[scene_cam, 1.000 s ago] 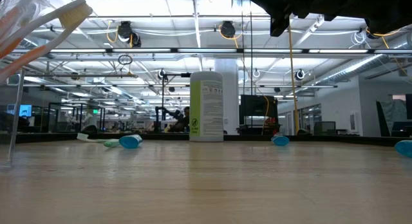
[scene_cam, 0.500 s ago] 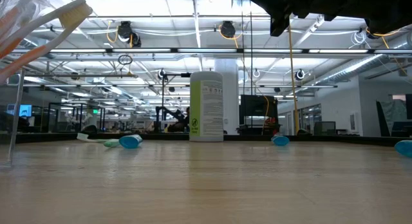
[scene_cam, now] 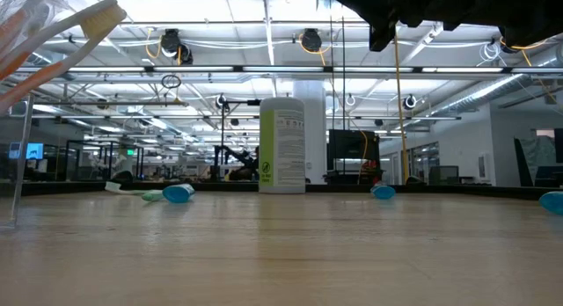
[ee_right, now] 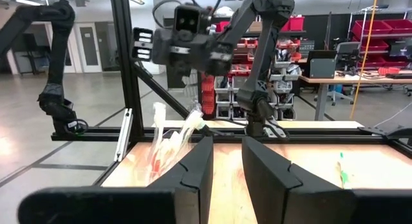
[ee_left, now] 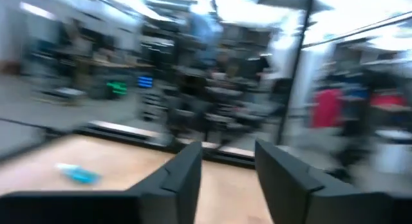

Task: Pick & Place toothbrushing station
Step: Put the green toothbrush into the transparent organizer

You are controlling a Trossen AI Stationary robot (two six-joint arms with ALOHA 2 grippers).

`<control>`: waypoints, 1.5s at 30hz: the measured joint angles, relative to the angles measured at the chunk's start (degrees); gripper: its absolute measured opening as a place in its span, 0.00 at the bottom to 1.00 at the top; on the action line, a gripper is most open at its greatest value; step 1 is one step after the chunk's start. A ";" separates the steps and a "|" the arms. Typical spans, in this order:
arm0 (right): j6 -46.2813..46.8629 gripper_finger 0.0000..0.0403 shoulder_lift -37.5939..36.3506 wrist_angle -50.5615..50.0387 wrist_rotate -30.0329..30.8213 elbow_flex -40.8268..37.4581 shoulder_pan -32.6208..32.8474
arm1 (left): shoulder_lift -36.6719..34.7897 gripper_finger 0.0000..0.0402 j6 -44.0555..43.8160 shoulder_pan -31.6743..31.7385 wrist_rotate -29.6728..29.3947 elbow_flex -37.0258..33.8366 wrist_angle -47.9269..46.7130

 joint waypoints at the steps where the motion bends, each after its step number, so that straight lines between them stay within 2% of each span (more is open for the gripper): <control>1: 0.00 0.18 0.00 0.03 0.00 0.00 0.00 | 0.02 0.42 2.64 1.35 -1.67 0.66 -0.10; 3: -0.01 0.18 0.00 0.06 -0.01 0.01 0.00 | -0.35 0.49 9.07 3.78 -6.86 2.72 -0.13; 5: 0.00 0.18 0.00 -0.08 -0.02 0.02 0.02 | -1.70 0.54 16.60 5.89 -14.54 5.21 -0.14; 8: 0.00 0.18 0.00 -0.23 -0.02 0.02 0.02 | -4.00 0.59 28.22 9.46 -27.47 9.96 0.19; 9: 0.00 0.18 0.00 -0.54 -0.02 0.02 0.02 | -4.48 0.60 32.04 11.00 -29.66 11.46 0.24; 13: -0.02 0.18 0.00 -1.43 -0.04 0.02 0.02 | -7.30 0.58 40.13 14.86 -29.84 15.46 -0.04; 19: -0.24 0.18 0.00 -1.57 -0.02 -0.63 0.02 | -8.43 0.50 36.08 18.13 -29.73 17.30 -3.31; 21: -0.45 0.18 0.00 -1.51 -0.02 -0.64 0.01 | -7.67 0.48 29.52 18.72 -27.38 16.75 -8.13; 23: -0.66 0.18 0.00 -1.51 0.02 -0.63 0.02 | -6.95 0.45 19.94 19.49 -21.20 16.30 -14.90; 25: -0.68 0.18 0.00 -1.51 0.00 -0.64 0.02 | -6.09 0.43 7.87 20.73 -8.64 16.27 -24.46; 27: -0.68 0.18 0.00 -1.51 0.02 -0.64 0.02 | -5.35 0.42 -2.87 23.55 9.35 16.28 -32.58; 28: -0.68 0.18 0.00 -1.51 0.02 -0.66 0.02 | -5.02 0.41 -6.69 25.50 16.19 16.71 -35.41; 29: -0.68 0.18 0.00 -1.53 0.00 -0.66 0.02 | -4.68 0.40 -9.94 27.69 20.30 17.44 -37.57; 32: -0.68 0.18 0.00 -1.54 0.00 -0.66 0.02 | -5.02 0.40 -17.44 33.59 21.11 20.83 -50.48; 36: -0.68 0.18 0.00 -1.54 0.00 -0.66 0.02 | -5.57 0.43 -30.61 44.75 21.96 28.89 -83.47; 39: -0.57 0.18 0.00 -1.86 0.02 -0.66 0.02 | -5.15 0.48 -40.27 53.44 22.76 32.91 -103.04; 42: -0.61 0.18 0.00 -1.94 0.04 -0.66 0.01 | -4.92 0.53 -47.04 60.90 26.48 32.84 -116.03; 45: -0.63 0.18 0.00 -1.93 0.07 -0.66 -0.09 | -5.00 0.57 -52.55 66.73 28.31 31.06 -124.64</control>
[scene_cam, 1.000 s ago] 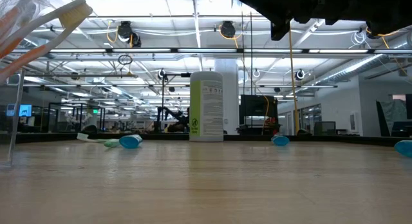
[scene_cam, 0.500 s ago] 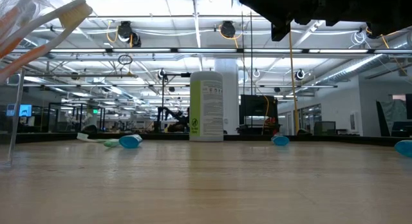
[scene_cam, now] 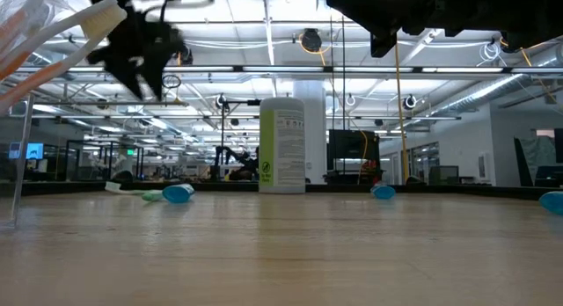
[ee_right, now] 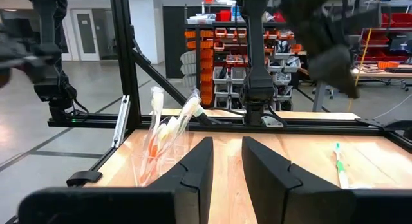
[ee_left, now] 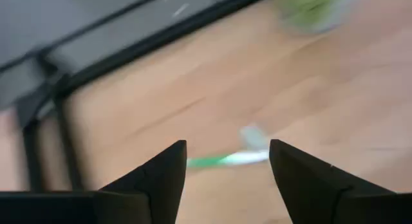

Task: Pick & Place toothbrushing station
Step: Put the green toothbrush into the transparent organizer

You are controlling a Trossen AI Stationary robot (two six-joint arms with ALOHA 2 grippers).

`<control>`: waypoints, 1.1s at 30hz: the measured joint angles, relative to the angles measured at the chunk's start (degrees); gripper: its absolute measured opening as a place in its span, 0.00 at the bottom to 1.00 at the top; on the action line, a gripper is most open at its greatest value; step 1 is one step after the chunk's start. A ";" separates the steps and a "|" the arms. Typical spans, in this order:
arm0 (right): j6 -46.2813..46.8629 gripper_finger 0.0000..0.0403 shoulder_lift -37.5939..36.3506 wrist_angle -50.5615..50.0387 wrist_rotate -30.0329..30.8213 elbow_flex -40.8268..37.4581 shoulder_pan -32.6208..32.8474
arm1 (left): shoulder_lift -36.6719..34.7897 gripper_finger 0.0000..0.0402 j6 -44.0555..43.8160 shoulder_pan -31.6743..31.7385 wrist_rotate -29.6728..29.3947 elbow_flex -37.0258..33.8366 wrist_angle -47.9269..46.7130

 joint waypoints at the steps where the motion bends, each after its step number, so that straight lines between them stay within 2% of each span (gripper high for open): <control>1: 0.00 0.18 0.00 0.00 0.00 0.00 -0.04 | 0.00 0.58 -1.44 1.48 0.14 -1.21 -2.13; 5: 0.00 0.18 0.00 0.02 0.04 0.00 -0.06 | -0.73 0.59 -5.38 7.30 1.95 -7.19 -2.83; 11: 0.17 0.18 0.00 0.03 0.07 0.00 -0.06 | -1.17 0.59 -6.36 13.31 9.48 -16.05 6.92; 19: 0.65 0.18 0.00 0.04 0.09 -0.02 -0.04 | -1.19 0.59 -11.07 18.58 9.45 -21.19 11.74; 25: 0.52 0.18 0.00 0.04 0.09 -0.03 -0.04 | -1.19 0.59 -10.45 20.52 12.08 -26.46 22.96; 33: 0.42 0.18 0.00 0.04 0.09 -0.04 -0.04 | 0.42 0.59 -12.74 22.55 12.96 -30.02 25.50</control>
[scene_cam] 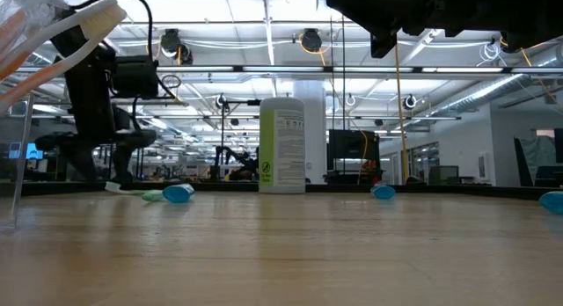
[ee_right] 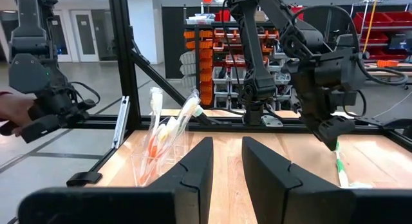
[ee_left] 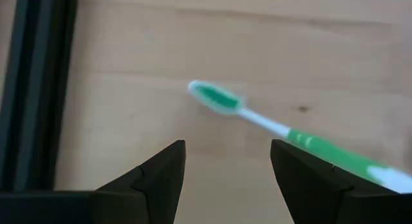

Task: Pick & Place toothbrushing station
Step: Put the green toothbrush into the transparent organizer

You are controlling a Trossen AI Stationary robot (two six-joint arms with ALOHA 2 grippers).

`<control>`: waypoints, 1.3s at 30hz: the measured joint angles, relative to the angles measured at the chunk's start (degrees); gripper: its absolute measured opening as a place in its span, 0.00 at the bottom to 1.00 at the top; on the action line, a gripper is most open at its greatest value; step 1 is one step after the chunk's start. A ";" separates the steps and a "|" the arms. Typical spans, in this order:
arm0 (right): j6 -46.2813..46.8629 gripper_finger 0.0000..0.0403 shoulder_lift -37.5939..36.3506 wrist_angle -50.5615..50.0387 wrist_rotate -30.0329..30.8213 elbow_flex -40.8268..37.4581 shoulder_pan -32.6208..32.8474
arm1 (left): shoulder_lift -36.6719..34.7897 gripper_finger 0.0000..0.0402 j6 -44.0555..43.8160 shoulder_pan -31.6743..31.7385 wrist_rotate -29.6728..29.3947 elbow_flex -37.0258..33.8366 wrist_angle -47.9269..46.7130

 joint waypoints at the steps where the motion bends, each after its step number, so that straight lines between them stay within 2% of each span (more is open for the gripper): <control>1: -0.06 0.18 0.00 0.00 0.00 0.00 0.00 | 0.44 0.59 0.28 0.08 -0.10 -0.16 1.49; 5: -0.41 0.18 0.00 0.00 0.00 0.00 0.00 | 3.46 0.59 2.65 0.11 -0.39 -0.68 10.26; 10: -0.27 0.18 0.00 0.02 0.00 0.00 0.00 | 10.35 0.59 5.59 1.02 4.06 -0.64 22.30; 14: -0.12 0.18 0.00 0.02 0.00 0.00 0.01 | 16.24 0.59 8.25 1.64 4.70 -0.07 30.76; 20: 0.04 0.18 0.00 0.00 -0.04 0.00 0.02 | 19.40 0.59 12.02 1.60 5.12 0.63 37.65; 25: -0.10 0.18 0.00 0.00 0.00 0.00 0.00 | 19.49 0.59 14.68 1.60 7.25 1.10 37.14; 34: -0.16 0.18 0.00 0.02 0.02 0.00 -0.02 | 19.54 0.58 12.58 1.49 4.73 1.16 35.61; 39: -0.03 0.18 0.00 0.02 0.02 0.00 0.00 | 21.17 0.48 12.49 1.54 5.54 1.16 35.44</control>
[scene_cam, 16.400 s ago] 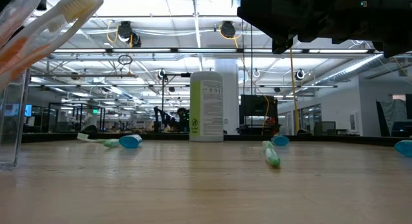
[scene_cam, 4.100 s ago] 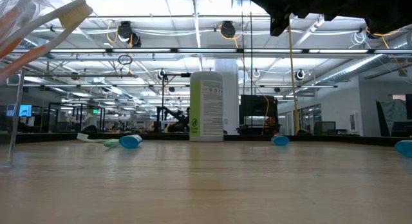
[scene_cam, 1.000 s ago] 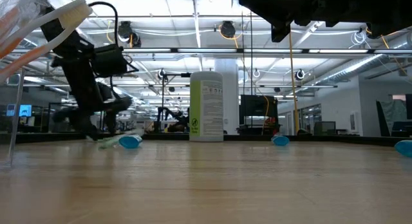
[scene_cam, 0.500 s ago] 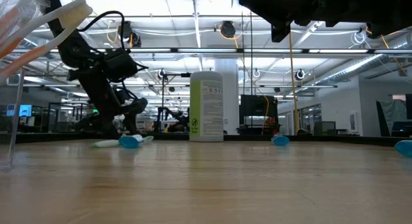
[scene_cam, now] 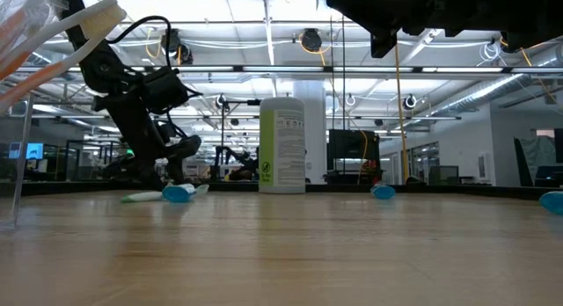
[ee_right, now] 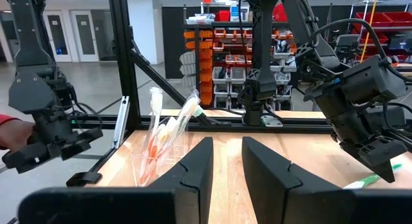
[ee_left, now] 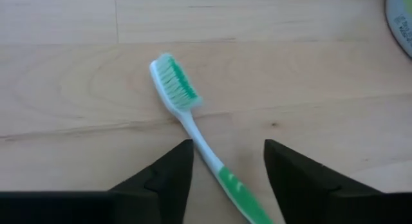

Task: Pick & Place toothbrushing station
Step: Put the green toothbrush into the transparent organizer

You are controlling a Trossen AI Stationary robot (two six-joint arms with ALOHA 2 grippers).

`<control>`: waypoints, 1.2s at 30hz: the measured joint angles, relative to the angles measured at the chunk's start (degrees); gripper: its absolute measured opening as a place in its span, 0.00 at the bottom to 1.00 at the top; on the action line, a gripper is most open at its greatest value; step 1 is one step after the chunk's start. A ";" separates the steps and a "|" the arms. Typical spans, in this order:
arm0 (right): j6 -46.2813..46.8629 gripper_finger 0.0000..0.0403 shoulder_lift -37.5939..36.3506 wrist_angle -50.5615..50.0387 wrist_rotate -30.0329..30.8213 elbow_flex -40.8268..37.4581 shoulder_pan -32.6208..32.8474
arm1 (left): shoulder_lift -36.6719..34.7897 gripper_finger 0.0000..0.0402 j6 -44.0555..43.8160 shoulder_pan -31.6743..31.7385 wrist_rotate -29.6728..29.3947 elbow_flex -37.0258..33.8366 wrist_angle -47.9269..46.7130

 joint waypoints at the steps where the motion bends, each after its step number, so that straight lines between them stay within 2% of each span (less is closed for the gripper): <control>1: 0.00 0.18 0.00 0.00 0.00 0.00 0.00 | 0.35 0.45 0.25 -0.09 0.35 0.03 -0.02; 7: 0.02 0.18 0.00 -0.02 0.00 0.00 0.00 | 0.94 0.27 0.99 -0.58 0.88 0.11 -1.56; 18: 0.04 0.18 0.00 -0.02 0.00 0.00 0.02 | 1.02 0.03 7.87 -0.73 6.07 0.07 -0.96; 28: 0.04 0.18 -0.01 -0.02 0.00 0.00 0.02 | 0.60 0.01 11.44 -1.18 7.14 -0.05 0.54; 33: 0.04 0.18 0.00 -0.02 0.00 0.00 0.02 | -2.98 0.00 12.08 -2.04 7.45 -0.24 -1.14; 36: 0.07 0.18 -0.01 -0.03 0.00 0.00 0.02 | -5.87 0.00 12.20 -2.73 9.88 -0.35 -3.03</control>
